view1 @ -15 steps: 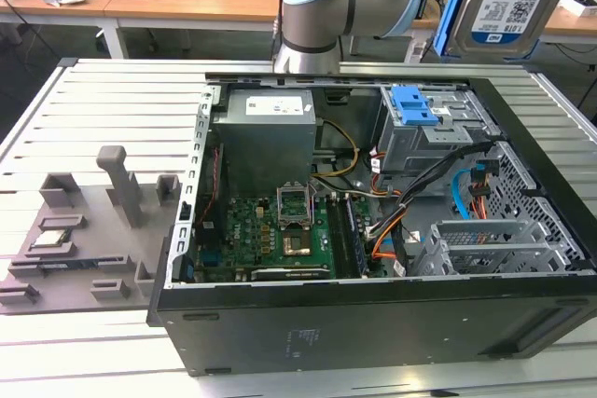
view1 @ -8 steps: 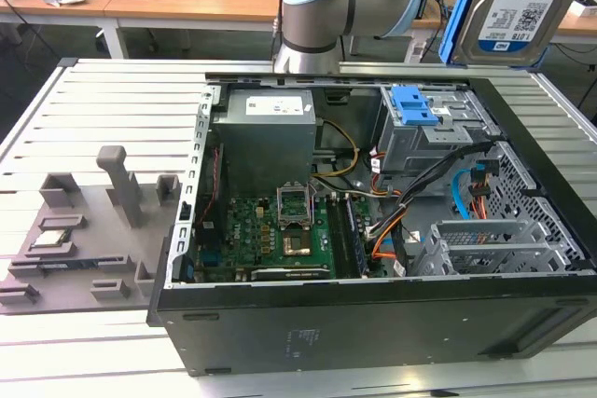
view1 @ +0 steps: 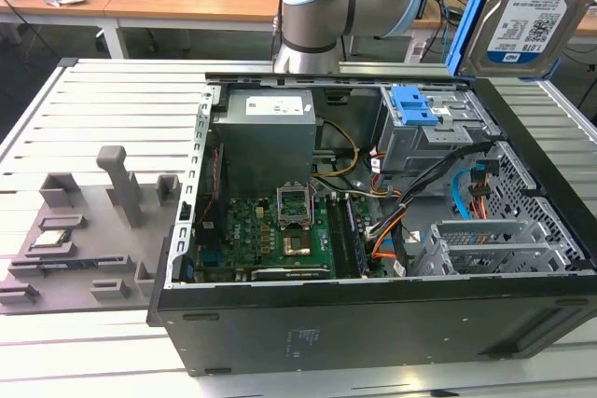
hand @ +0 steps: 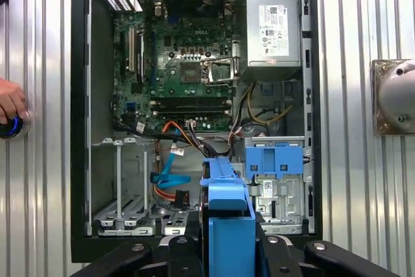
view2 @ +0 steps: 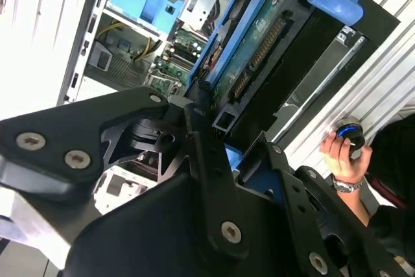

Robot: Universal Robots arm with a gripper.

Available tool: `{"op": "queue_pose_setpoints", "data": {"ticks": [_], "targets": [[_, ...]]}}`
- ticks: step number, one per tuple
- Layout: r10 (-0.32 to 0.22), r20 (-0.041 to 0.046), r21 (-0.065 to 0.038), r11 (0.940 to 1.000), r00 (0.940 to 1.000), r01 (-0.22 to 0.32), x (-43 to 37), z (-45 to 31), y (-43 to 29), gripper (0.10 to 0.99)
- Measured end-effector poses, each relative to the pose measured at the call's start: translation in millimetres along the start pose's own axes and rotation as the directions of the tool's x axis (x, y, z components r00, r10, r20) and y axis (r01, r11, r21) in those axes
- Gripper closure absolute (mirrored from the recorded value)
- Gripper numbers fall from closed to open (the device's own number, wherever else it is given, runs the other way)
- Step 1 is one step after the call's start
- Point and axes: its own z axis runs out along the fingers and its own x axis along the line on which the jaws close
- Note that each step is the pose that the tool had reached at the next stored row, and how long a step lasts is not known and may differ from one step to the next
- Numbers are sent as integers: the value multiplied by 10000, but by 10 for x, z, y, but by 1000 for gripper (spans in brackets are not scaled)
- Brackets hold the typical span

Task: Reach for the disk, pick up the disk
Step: 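Pick up the disk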

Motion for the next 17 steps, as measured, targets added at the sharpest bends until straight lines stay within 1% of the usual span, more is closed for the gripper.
{"op": "queue_pose_setpoints", "data": {"ticks": [2, 5, 8, 10, 13, 15, 17], "targets": [[0, -1, 0, 10000, 10000, 0, 59, 1, -2, 722], [0, 0, 0, 10000, 10000, 0, 122, 4, -3, 722], [0, 0, 0, 10000, 10000, 0, 220, 7, -6, 722], [0, 0, 0, 10000, 10000, 0, 262, 8, -7, 722], [0, 0, 0, 10000, 10000, 0, 360, 11, -10, 722], [0, 0, 0, 10000, 10000, 0, 398, 12, -11, 722], [0, 0, 0, 10000, 10000, 0, 479, 14, -13, 722]]}}
